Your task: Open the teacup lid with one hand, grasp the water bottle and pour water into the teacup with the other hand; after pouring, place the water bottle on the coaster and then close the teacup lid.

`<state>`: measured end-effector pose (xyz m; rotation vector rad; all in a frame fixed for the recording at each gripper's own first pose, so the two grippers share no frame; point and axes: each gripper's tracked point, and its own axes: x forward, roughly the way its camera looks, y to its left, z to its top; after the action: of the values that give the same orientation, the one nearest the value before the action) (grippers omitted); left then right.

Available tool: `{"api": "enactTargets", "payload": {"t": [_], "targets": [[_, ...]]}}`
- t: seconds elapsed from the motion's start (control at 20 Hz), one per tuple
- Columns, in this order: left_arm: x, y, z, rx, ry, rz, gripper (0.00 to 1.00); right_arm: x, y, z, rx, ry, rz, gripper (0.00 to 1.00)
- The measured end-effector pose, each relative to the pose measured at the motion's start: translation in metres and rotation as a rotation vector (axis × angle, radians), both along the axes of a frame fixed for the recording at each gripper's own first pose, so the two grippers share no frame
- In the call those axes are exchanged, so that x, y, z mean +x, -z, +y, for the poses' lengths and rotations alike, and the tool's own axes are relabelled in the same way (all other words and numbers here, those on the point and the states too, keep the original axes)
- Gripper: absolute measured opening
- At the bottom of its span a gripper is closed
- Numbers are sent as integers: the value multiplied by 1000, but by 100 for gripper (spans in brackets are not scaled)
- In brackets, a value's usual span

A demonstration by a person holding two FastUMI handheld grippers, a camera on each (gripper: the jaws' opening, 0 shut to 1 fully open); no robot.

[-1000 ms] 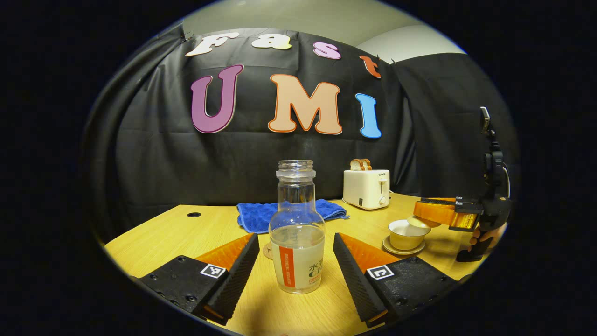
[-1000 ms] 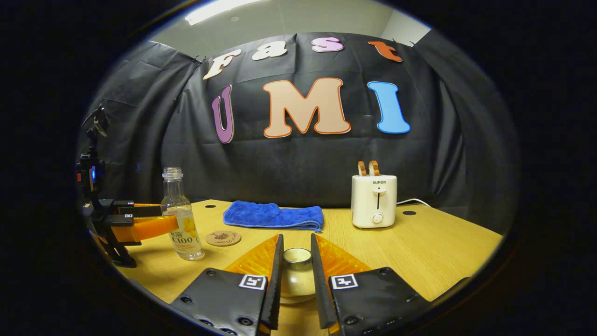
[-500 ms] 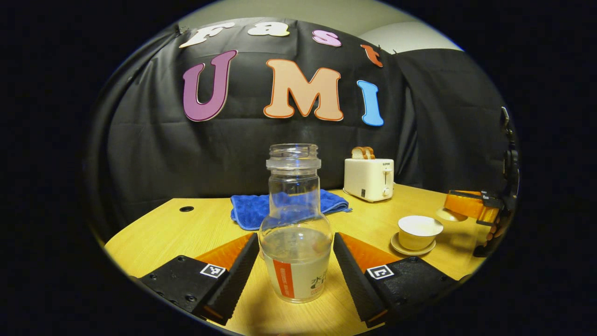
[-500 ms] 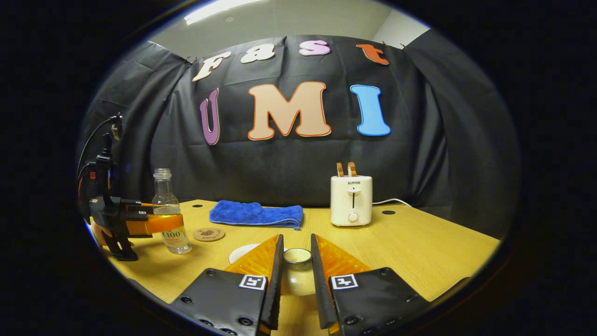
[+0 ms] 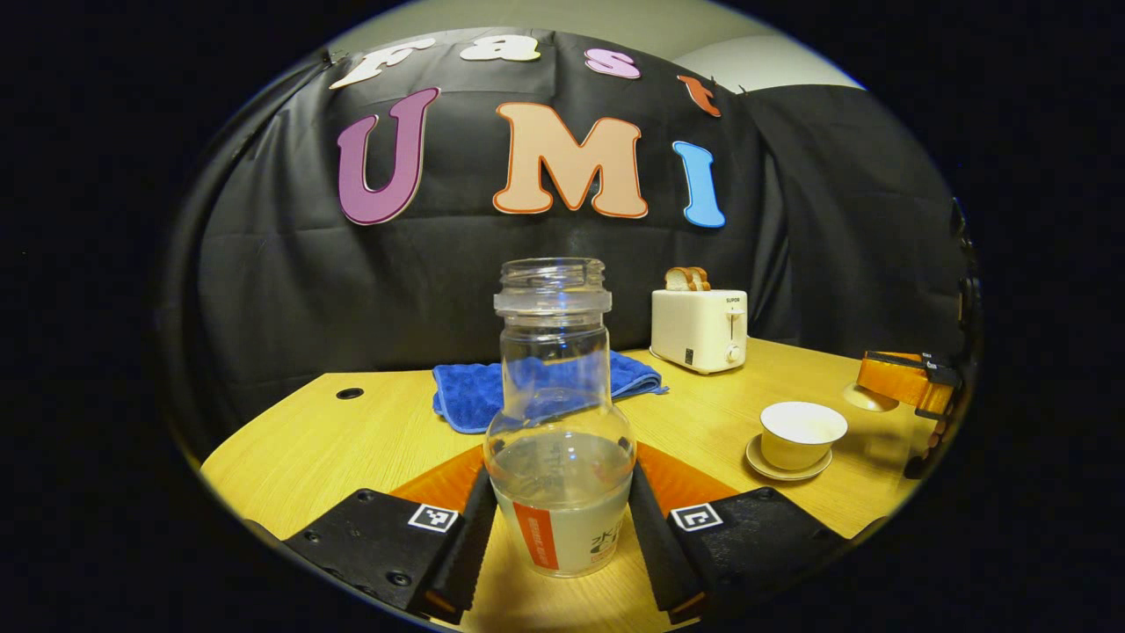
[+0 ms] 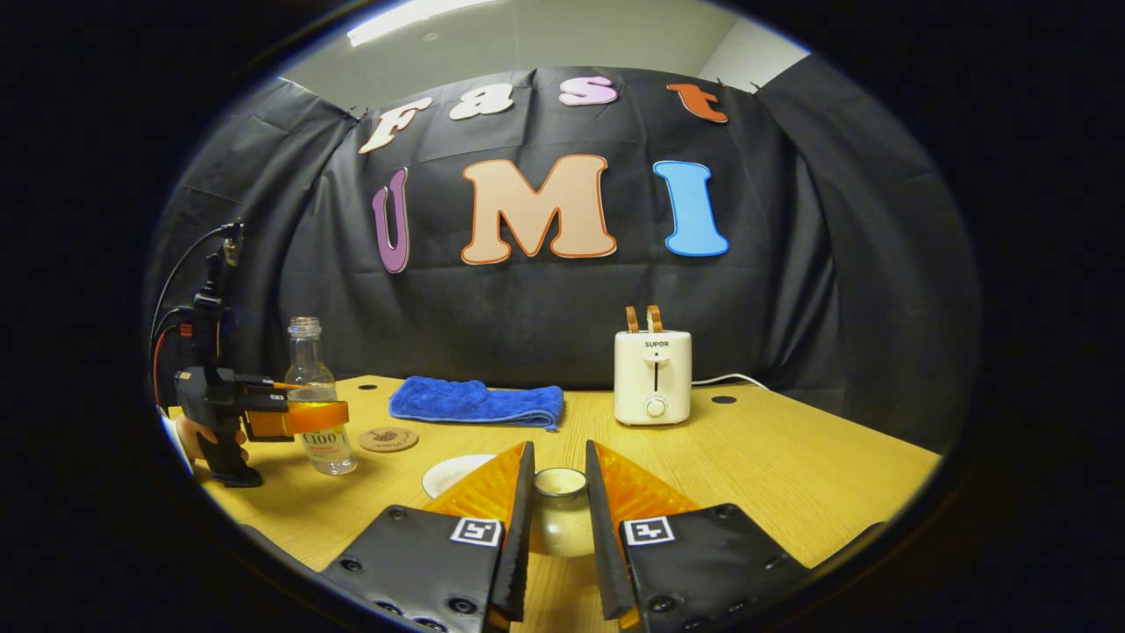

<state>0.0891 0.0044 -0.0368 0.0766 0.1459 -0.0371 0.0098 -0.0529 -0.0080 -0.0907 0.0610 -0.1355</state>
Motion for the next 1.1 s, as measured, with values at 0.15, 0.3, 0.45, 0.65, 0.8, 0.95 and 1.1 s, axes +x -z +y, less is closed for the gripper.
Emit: {"api": "enactTargets", "payload": {"t": [0.15, 0.3, 0.45, 0.65, 0.8, 0.95, 1.1], "targets": [[-1, 0, -1, 24, -13, 4, 72, -1, -1, -1, -1, 6, -1, 36], [0, 1, -3, 115, -21, 18, 72, -2, -1, -4, -1, 14, -1, 36], [0, 2, -5, 231, -30, 55, 71, -2, -2, -14, -2, 28, -1, 36], [0, 0, -5, 368, -55, 104, 71, -7, -6, -41, -9, 82, -9, 36], [0, -3, -14, 490, -62, 116, 71, -10, -8, -57, -10, 109, -12, 36], [2, -4, -31, 664, -22, 113, 71, -11, -10, -67, -11, 118, -13, 36], [3, 13, -44, 758, 18, 152, 71, -13, -10, -72, -12, 124, -14, 36]]}}
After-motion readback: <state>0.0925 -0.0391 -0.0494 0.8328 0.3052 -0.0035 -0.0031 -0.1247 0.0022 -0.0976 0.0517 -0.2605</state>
